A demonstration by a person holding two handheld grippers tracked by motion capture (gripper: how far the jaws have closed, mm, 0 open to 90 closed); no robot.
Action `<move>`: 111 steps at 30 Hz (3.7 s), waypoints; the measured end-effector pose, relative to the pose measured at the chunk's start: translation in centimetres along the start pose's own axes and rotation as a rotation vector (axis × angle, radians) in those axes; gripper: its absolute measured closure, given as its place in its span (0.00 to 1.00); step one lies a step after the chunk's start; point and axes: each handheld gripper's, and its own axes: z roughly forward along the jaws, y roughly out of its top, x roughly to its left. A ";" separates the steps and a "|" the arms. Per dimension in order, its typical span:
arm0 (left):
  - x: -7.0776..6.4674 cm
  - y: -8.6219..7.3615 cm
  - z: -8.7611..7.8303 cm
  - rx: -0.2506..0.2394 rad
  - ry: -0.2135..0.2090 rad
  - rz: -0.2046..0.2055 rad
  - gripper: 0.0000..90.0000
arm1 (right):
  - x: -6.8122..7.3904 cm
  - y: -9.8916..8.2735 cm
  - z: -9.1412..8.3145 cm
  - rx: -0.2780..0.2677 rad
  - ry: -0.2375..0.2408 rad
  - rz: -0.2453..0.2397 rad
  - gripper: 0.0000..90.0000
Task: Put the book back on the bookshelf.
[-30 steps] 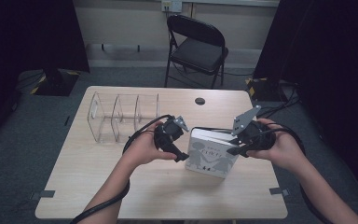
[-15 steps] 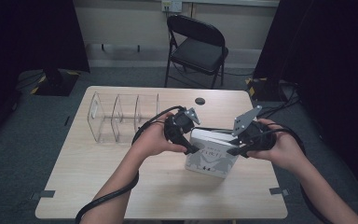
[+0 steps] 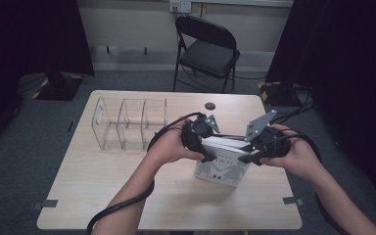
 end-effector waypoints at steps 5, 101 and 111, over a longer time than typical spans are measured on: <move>-0.3 0.0 -0.2 0.003 -0.013 0.002 0.42 | -0.1 -0.7 0.1 -0.061 0.001 0.012 0.66; -1.4 -2.3 -3.9 0.331 0.014 -0.059 0.54 | 3.5 -12.2 15.9 -0.156 -0.018 0.331 0.16; -1.1 -1.6 -2.3 0.376 0.041 -0.057 0.40 | 4.8 -12.9 16.5 -0.246 -0.090 0.332 0.13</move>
